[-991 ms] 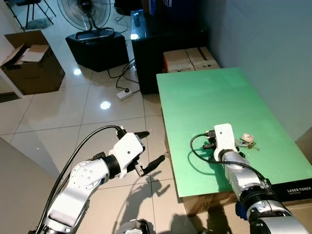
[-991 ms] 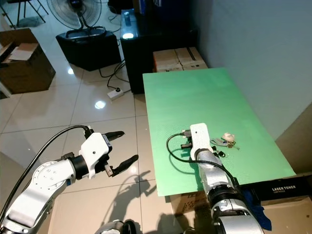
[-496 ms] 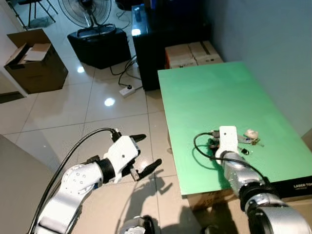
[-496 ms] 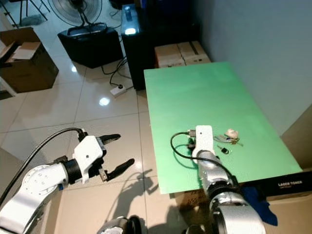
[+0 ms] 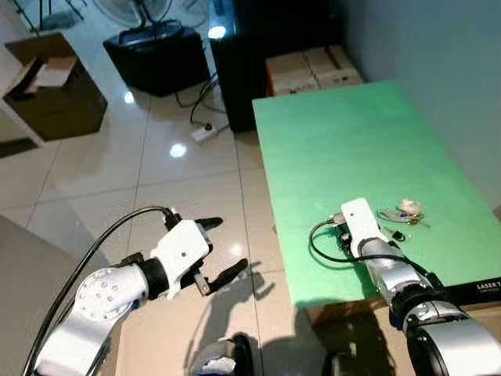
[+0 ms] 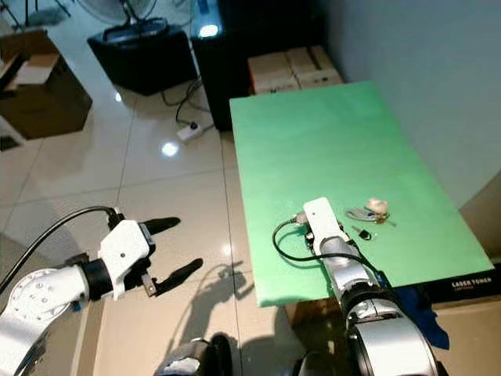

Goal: Hang keys on a hook

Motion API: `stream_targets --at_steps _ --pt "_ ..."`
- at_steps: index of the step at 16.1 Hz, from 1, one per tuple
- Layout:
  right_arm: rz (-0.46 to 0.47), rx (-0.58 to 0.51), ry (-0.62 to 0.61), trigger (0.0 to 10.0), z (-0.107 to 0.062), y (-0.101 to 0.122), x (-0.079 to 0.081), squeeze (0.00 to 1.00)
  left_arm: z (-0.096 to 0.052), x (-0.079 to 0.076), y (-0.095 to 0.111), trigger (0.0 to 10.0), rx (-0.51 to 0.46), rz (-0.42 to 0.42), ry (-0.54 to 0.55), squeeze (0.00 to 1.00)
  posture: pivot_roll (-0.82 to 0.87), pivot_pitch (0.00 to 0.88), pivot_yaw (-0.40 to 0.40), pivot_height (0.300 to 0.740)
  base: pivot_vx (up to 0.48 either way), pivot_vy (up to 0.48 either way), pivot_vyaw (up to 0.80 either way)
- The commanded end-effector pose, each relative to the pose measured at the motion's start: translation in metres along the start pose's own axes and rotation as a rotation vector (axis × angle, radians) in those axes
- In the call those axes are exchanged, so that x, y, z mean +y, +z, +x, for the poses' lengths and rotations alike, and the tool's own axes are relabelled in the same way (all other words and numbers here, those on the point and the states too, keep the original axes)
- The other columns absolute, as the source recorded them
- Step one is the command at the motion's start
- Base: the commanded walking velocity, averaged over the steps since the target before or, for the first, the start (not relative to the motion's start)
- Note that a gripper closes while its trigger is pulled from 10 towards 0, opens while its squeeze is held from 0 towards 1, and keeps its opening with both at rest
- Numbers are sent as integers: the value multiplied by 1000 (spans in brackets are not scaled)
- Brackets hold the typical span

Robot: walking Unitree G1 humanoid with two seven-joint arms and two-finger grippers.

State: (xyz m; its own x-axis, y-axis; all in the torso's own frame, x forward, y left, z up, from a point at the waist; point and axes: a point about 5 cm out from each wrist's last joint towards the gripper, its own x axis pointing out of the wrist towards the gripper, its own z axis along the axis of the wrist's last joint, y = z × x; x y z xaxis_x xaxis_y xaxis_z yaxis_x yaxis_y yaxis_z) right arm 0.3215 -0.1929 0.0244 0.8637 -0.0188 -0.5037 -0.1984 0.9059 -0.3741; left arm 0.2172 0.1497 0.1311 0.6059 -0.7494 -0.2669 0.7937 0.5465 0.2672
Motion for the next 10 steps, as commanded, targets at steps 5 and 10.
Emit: stream_targets --at_steps 5,10 --pt "-44 -17 -13 10000 1 3 1 0 -14 -1 4 10000 26 1 -12 0 227 209 166 740 0 0 0" --pt "-24 -13 -49 3294 2 5 -5 0 -17 2 9 10000 27 -1 -28 0 235 207 177 740 0 0 0"
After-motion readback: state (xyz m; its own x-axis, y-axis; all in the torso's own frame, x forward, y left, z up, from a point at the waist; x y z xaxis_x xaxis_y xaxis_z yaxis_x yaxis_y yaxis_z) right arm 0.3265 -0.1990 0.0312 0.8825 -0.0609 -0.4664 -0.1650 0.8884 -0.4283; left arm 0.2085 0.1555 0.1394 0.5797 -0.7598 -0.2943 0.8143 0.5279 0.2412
